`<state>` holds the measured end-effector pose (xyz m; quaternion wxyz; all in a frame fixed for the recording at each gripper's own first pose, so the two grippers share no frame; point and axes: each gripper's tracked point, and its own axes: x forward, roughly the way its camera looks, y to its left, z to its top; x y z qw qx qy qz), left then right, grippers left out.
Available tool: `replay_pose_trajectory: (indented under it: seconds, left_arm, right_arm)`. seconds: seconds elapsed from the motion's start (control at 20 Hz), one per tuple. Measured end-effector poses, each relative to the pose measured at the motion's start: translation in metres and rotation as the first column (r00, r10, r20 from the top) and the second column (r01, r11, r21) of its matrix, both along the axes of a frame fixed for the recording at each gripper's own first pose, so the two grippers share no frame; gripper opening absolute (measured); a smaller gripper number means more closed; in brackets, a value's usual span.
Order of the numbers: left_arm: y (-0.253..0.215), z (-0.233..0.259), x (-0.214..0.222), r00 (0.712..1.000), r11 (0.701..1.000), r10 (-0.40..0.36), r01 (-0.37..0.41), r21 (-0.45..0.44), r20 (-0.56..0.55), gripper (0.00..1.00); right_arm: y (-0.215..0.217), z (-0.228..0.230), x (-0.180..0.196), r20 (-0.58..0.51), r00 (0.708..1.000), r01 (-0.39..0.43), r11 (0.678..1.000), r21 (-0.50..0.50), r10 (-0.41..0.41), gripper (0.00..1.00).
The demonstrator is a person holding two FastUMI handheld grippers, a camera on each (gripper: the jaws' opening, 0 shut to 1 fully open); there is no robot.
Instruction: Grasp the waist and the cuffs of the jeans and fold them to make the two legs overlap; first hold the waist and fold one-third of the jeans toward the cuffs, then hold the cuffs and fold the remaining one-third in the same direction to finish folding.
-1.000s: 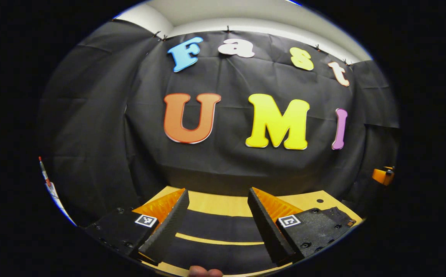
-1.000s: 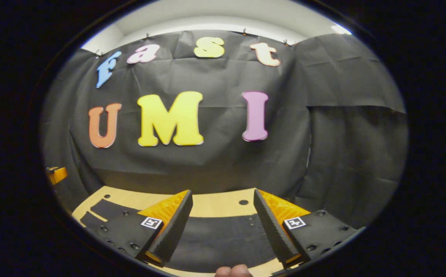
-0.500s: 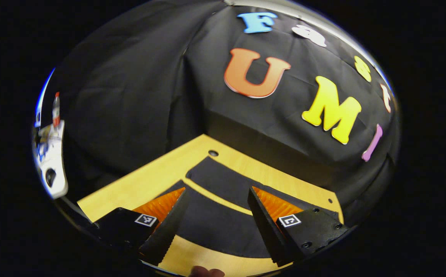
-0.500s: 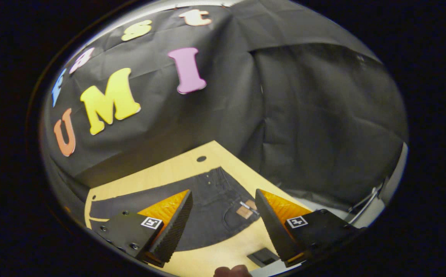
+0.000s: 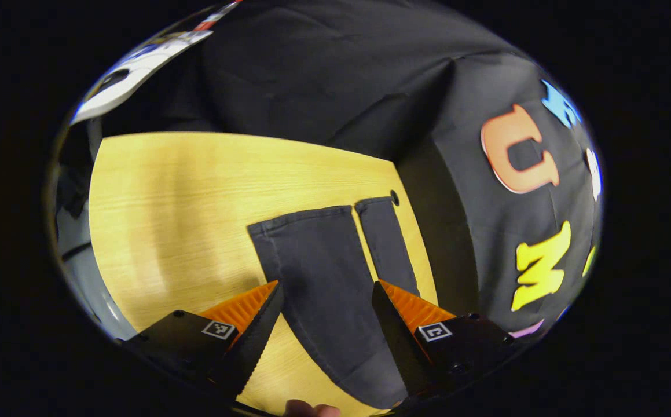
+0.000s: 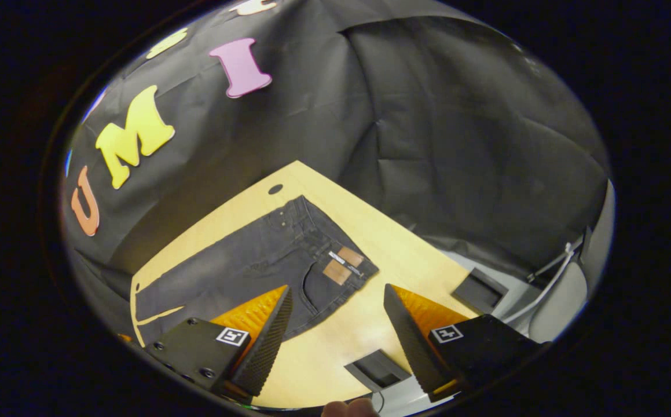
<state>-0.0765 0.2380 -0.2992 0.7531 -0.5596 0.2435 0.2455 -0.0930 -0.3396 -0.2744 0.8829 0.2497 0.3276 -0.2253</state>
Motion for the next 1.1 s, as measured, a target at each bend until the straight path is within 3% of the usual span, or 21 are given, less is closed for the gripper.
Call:
replay_pose_trajectory:
  seconds: [0.2,0.25,0.3,0.75,0.95,1.0,1.1]
  left_arm:
    - [0.007,-0.025,0.005,0.999,0.999,0.023,-0.025,-0.047,-0.042,0.99]
    - [0.007,-0.025,0.006,0.999,0.999,0.022,-0.024,-0.047,-0.045,0.99]
    - [0.008,-0.027,0.009,0.999,0.999,0.015,-0.017,-0.042,-0.052,0.99]
    - [0.018,-0.029,0.010,0.996,0.999,0.021,-0.023,-0.024,-0.084,0.98]
    - [0.016,-0.028,0.027,0.995,1.000,-0.014,0.014,0.004,-0.097,0.99]
    - [0.015,-0.029,0.033,0.996,1.000,-0.020,0.020,0.007,-0.092,0.98]
    - [0.013,-0.031,0.041,0.995,1.000,-0.026,0.027,0.010,-0.092,0.98]
  right_arm:
    - [-0.001,-0.013,-0.001,-0.027,0.999,0.034,0.998,0.054,-0.032,0.98]
    - [-0.002,-0.015,0.000,-0.030,0.999,0.043,0.997,0.061,-0.041,0.93]
    - [-0.005,-0.018,0.000,-0.031,0.998,0.055,0.996,0.066,-0.053,0.98]
    - [-0.023,-0.059,0.013,-0.101,0.991,0.104,0.988,0.115,-0.093,0.98]
    - [-0.033,-0.079,0.024,-0.135,0.984,0.129,0.985,0.114,-0.113,0.98]
    - [-0.036,-0.082,0.026,-0.141,0.982,0.142,0.984,0.109,-0.126,0.92]
    - [-0.035,-0.086,0.032,-0.146,0.979,0.156,0.981,0.117,-0.139,0.92]
